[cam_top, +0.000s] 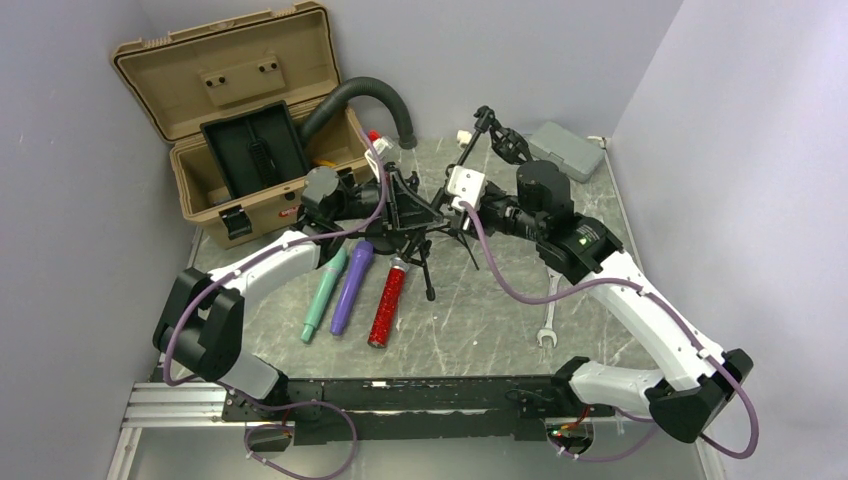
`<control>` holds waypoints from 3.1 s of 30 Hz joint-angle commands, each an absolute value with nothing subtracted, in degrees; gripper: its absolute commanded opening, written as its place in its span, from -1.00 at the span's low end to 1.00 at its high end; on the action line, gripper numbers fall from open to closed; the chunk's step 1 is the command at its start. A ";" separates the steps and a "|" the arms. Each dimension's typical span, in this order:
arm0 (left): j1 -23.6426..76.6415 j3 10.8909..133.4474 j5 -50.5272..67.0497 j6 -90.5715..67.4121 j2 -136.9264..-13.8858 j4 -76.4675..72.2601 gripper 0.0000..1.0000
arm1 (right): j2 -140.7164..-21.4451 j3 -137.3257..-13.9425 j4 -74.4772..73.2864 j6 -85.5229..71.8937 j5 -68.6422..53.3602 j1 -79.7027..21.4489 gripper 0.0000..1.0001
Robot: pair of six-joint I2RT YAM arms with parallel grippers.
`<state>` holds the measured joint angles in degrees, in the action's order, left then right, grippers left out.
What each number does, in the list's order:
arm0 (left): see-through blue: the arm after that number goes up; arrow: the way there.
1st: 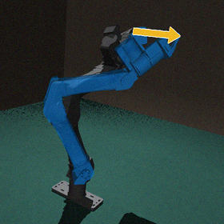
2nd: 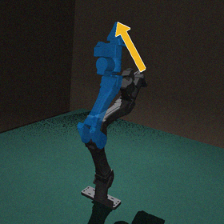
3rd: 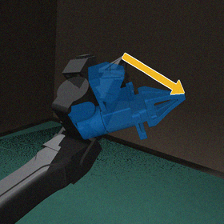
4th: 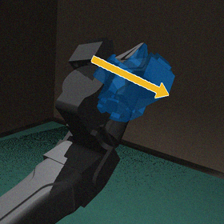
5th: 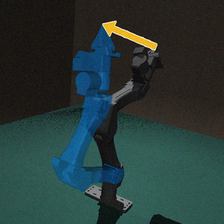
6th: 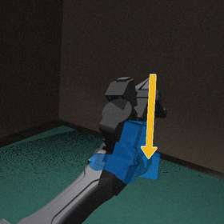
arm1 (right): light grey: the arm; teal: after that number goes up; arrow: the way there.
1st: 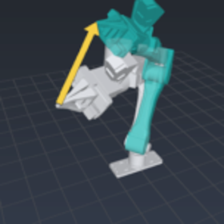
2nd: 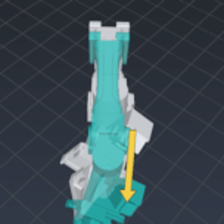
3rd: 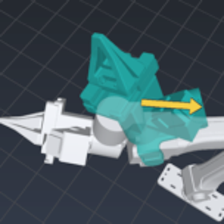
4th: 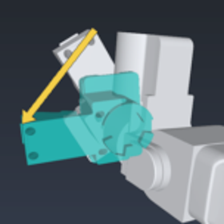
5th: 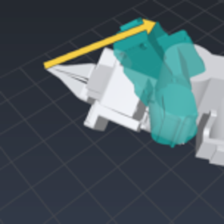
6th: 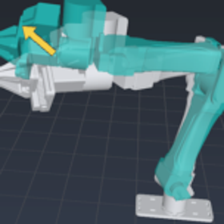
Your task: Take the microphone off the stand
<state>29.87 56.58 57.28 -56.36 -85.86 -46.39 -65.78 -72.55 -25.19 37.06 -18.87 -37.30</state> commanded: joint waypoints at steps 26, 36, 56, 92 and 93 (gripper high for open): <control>31.63 58.89 60.64 -43.85 -82.01 -42.91 -1.00 | -66.16 -77.13 -29.12 35.46 -24.08 -34.19 -0.23; 31.63 58.93 61.33 -46.51 -82.70 -45.89 -1.00 | -65.38 -75.47 -29.98 36.69 -25.24 -33.69 -0.22; 31.64 58.64 61.52 -43.47 -82.33 -43.67 -1.00 | -64.51 -74.56 -31.99 38.39 -26.69 -33.28 -0.08; 33.14 57.18 50.43 -63.42 -83.15 -55.35 -1.00 | -69.64 -71.78 -18.31 35.11 -7.19 -39.20 0.00; 33.01 57.14 50.52 -63.07 -83.11 -55.32 -1.00 | -69.55 -71.80 -18.58 34.95 -7.81 -39.20 0.05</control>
<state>32.32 54.65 49.89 -61.32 -85.58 -47.18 -69.34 -70.65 -20.75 35.81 -8.91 -38.79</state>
